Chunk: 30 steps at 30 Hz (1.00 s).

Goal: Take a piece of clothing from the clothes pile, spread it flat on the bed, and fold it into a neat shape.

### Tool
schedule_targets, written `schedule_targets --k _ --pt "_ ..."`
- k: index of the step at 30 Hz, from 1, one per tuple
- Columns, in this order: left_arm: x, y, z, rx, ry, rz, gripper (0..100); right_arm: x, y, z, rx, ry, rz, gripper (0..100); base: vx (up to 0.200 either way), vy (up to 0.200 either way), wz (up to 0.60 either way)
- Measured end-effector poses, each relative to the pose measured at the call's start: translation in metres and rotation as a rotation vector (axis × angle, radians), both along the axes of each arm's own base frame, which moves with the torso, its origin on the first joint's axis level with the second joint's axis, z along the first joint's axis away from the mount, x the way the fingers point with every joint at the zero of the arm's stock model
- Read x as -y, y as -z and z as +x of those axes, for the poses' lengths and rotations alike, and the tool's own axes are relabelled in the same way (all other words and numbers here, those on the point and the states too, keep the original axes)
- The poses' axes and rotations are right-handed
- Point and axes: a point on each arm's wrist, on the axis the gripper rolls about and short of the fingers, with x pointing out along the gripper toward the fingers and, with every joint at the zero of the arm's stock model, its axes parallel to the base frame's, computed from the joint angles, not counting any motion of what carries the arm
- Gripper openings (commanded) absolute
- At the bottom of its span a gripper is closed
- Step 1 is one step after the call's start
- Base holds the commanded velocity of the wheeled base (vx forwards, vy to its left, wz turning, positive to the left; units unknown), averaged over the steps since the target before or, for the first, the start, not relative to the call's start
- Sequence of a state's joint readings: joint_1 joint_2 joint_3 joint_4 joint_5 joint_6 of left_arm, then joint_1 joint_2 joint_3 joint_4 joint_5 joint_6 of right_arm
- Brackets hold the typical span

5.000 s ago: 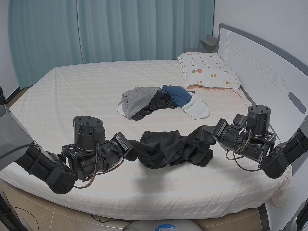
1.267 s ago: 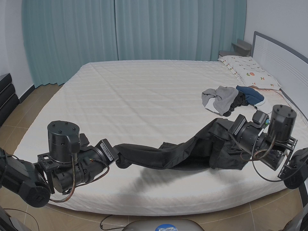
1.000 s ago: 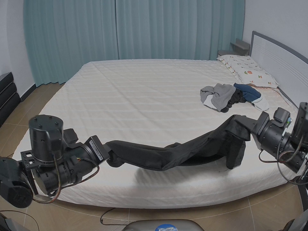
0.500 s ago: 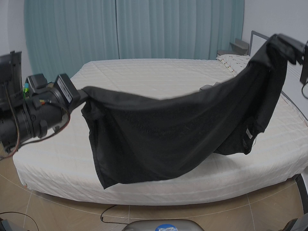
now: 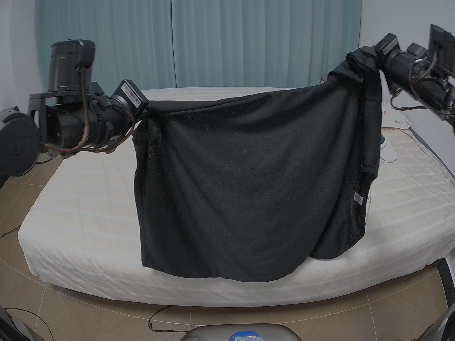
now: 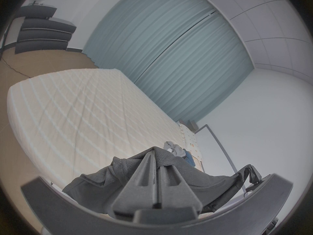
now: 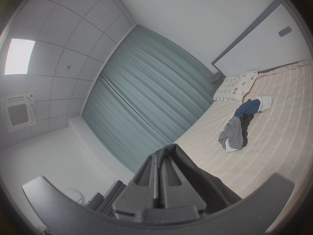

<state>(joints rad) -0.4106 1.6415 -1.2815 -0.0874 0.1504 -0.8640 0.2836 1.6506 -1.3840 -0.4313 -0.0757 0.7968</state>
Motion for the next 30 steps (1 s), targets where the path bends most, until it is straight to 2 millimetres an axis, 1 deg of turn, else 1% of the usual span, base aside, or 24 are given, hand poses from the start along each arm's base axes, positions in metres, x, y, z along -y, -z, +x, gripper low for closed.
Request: schedule_targets --k 2,3,6,8,9,10,12,14,17,21,26,27,28,30 --pt "0.003 0.009 0.016 -0.027 -0.002 -0.004 0 -0.004 0.010 0.021 -0.003 0.007 -0.002 0 0.200 0.000 0.00" --pt "0.005 0.015 0.027 -0.045 -0.001 -0.011 0 -0.006 0.016 0.032 -0.007 0.008 -0.003 0 0.200 0.000 0.00" --pt "0.011 0.031 0.052 -0.074 0.000 -0.033 0 -0.012 0.037 0.060 -0.020 0.010 -0.009 0 0.200 0.000 0.00" --pt "0.015 0.046 0.072 -0.099 -0.002 -0.045 0 -0.017 0.055 0.080 -0.036 0.009 -0.014 0 0.200 0.000 0.00" --pt "0.016 0.051 0.078 -0.107 -0.003 -0.047 0 -0.019 0.061 0.086 -0.041 0.009 -0.015 0 0.200 0.000 0.00" --pt "0.019 0.062 0.089 -0.127 -0.007 -0.048 0 -0.021 0.073 0.097 -0.056 0.008 -0.020 0 0.200 0.000 0.00" --pt "0.021 0.077 0.101 -0.156 -0.012 -0.045 0 -0.025 0.090 0.109 -0.080 0.007 -0.027 0 0.200 0.000 0.00" --pt "0.024 0.097 0.115 -0.193 -0.017 -0.038 0 -0.030 0.114 0.123 -0.119 0.005 -0.037 0 0.200 0.000 0.00" --pt "0.027 0.125 0.129 -0.249 -0.023 -0.025 0 -0.038 0.148 0.139 -0.175 0.002 -0.052 0 0.200 0.000 0.00" --pt "0.032 0.160 0.141 -0.318 -0.028 -0.009 0 -0.045 0.194 0.155 -0.255 0.002 -0.073 0 0.000 0.000 0.00" --pt "0.038 0.197 0.150 -0.389 -0.031 0.012 0 -0.051 0.240 0.167 -0.335 0.004 -0.097 0 0.000 0.000 0.00" --pt "0.038 0.202 0.150 -0.399 -0.031 0.016 0 -0.051 0.246 0.168 -0.347 0.007 -0.100 0 0.000 0.000 0.00" --pt "0.039 0.209 0.152 -0.413 -0.031 0.020 0 -0.052 0.255 0.169 -0.364 0.015 -0.105 100 0.000 0.000 0.00" --pt "0.040 0.221 0.153 -0.436 -0.034 0.027 0 -0.052 0.271 0.172 -0.394 0.028 -0.116 100 0.000 0.000 0.00"
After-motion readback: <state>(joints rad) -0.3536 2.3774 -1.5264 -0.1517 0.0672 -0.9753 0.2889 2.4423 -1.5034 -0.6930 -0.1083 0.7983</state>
